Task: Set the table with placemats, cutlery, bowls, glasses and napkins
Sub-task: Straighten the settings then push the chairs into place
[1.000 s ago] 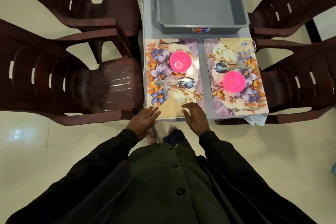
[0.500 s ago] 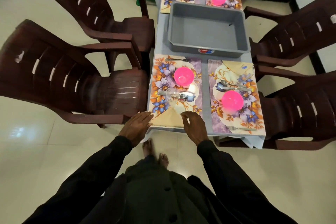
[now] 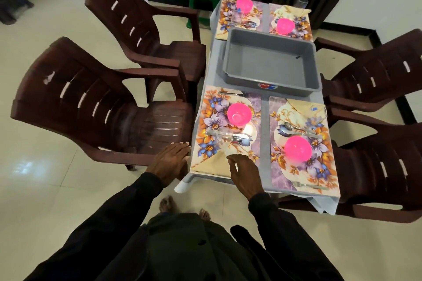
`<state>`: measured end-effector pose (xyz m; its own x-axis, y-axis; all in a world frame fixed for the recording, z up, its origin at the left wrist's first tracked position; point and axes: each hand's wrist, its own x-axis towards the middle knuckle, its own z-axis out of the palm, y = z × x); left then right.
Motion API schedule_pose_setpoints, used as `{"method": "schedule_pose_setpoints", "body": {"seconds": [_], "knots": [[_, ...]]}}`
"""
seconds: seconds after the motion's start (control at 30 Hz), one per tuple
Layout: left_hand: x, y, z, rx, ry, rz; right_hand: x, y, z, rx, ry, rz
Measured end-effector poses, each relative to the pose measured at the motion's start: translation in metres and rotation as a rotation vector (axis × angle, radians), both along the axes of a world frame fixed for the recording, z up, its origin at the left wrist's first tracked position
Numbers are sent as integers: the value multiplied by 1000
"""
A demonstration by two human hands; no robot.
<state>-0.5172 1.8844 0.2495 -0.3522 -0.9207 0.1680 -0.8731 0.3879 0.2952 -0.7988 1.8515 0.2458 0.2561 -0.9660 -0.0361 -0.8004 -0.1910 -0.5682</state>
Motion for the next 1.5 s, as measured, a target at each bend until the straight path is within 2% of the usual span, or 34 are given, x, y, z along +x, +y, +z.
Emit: {"method": "schedule_pose_setpoints", "body": {"seconds": [0.23, 0.4, 0.63, 0.83, 1.0, 1.13, 1.3, 1.5], "knots": [[71, 20, -12, -18, 34, 110, 70, 14, 6, -20, -1, 49], [124, 26, -9, 39, 79, 137, 128, 25, 3, -4, 55, 34], [167, 18, -17, 109, 67, -64, 172, 64, -8, 47, 158, -127], [137, 10, -29, 123, 52, -226, 139, 77, -17, 38, 224, -272], [91, -1, -40, 295, 20, -227, 88, 64, -24, 64, 287, -288], [51, -11, -52, 453, 22, -176, 44, 49, -41, 118, 358, -244], [7, -21, -61, 681, 104, 35, -2, 29, -70, 174, 383, -166], [-21, -27, -69, 791, 120, 144, -36, 10, -94, 195, 371, -93]]}}
